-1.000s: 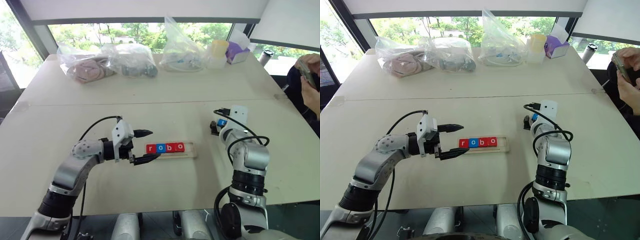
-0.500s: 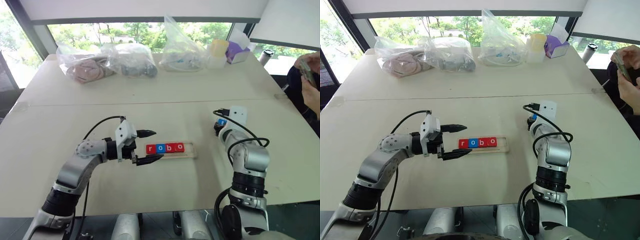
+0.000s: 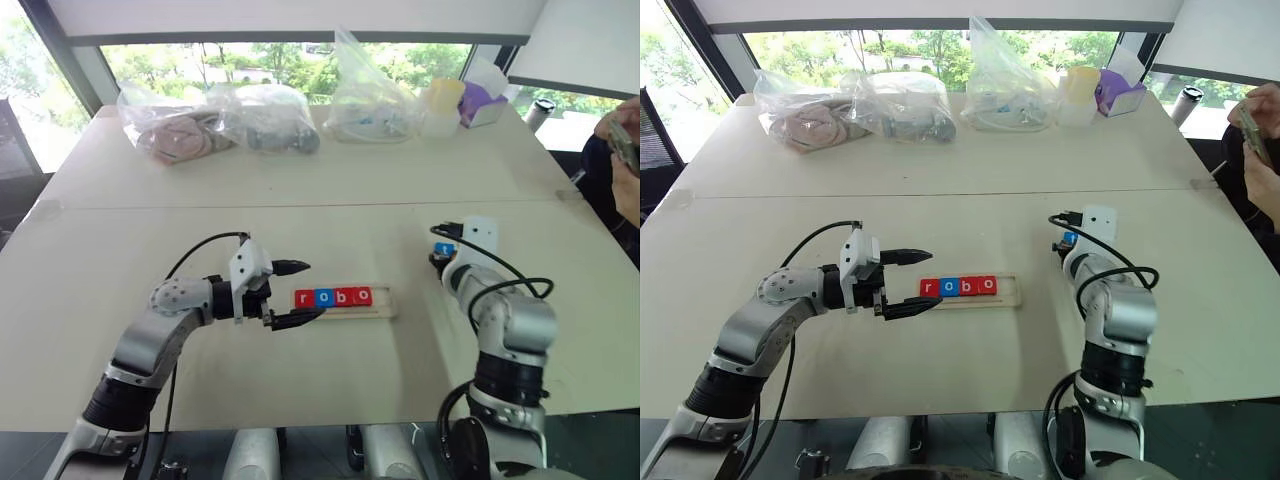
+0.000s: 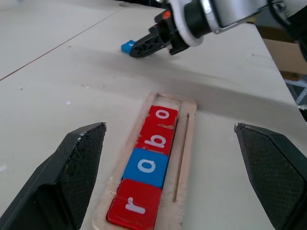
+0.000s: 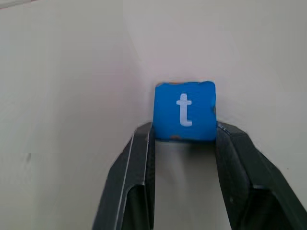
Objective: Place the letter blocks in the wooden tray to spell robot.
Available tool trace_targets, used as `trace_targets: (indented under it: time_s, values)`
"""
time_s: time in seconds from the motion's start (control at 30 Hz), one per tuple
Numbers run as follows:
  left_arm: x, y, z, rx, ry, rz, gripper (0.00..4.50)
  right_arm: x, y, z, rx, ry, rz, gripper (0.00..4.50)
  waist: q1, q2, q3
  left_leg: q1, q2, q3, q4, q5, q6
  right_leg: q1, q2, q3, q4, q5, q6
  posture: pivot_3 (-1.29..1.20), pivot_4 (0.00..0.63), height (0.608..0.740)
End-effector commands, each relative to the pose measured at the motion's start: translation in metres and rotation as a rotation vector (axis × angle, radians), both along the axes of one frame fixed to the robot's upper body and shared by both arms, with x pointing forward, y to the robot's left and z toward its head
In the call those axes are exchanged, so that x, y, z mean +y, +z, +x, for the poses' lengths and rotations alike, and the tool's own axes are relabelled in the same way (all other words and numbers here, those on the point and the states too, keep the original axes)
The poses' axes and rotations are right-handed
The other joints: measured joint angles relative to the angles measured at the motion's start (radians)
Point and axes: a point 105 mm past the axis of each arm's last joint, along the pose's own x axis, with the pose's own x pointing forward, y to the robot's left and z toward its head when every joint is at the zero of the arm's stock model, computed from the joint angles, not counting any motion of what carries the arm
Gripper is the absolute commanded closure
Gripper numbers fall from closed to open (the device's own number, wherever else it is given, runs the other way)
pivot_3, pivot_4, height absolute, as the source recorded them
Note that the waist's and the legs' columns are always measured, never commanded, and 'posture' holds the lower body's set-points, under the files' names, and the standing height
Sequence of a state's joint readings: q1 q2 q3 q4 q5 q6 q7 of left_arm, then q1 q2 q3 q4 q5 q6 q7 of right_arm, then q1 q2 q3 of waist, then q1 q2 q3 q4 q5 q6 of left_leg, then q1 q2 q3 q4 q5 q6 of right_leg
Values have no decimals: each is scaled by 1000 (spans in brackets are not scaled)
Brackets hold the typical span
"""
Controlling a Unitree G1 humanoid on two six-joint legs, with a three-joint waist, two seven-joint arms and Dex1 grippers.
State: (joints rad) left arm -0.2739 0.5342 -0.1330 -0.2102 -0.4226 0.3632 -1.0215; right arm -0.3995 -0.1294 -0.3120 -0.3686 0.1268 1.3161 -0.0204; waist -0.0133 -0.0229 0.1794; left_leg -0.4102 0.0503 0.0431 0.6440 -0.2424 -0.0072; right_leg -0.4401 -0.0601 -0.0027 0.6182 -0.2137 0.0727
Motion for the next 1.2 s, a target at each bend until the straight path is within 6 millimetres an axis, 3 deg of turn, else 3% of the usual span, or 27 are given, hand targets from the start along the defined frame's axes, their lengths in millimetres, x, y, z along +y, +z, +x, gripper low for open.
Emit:
trace_targets:
  time_s: [0.03,0.23,0.5,0.7,0.73,0.9,1.2]
  values:
    - [0,7,-1,-39,-14,-6,0,16,2,-32,74,130,36,3381,0,0,0,0,0,0,0,0,0,0,0,0,-1,0,0,0,150,740]
    - [-2,5,-2,-31,-25,-7,0,25,-6,-69,90,211,26,3381,-2,0,0,0,0,0,-1,0,0,0,0,0,-2,0,0,0,150,740]
    - [-3,8,4,-33,-34,-6,0,24,-9,-75,93,182,31,3381,-4,0,0,0,0,1,-1,0,0,0,-2,0,-5,-1,2,0,150,740]
    - [-2,9,5,-41,-35,-2,0,24,-4,-71,84,208,6,340,-4,0,0,-1,0,1,-1,0,0,-1,-2,0,-5,0,-1,0,150,740]
    - [-2,10,5,-45,-36,0,0,24,-2,-72,88,246,-21,21,-4,0,0,-1,0,1,-1,0,0,-1,-2,0,-5,0,-1,0,150,740]
    - [-4,12,4,-121,-41,39,0,30,13,-75,91,566,-181,21,-3,2,2,-6,-1,2,1,0,0,-3,-5,0,-7,0,-1,0,150,740]
    - [-9,9,3,-261,-75,111,0,15,25,-72,51,959,-323,21,2,0,3,-9,-2,0,2,-1,0,-4,-2,-1,-8,-2,3,0,150,740]
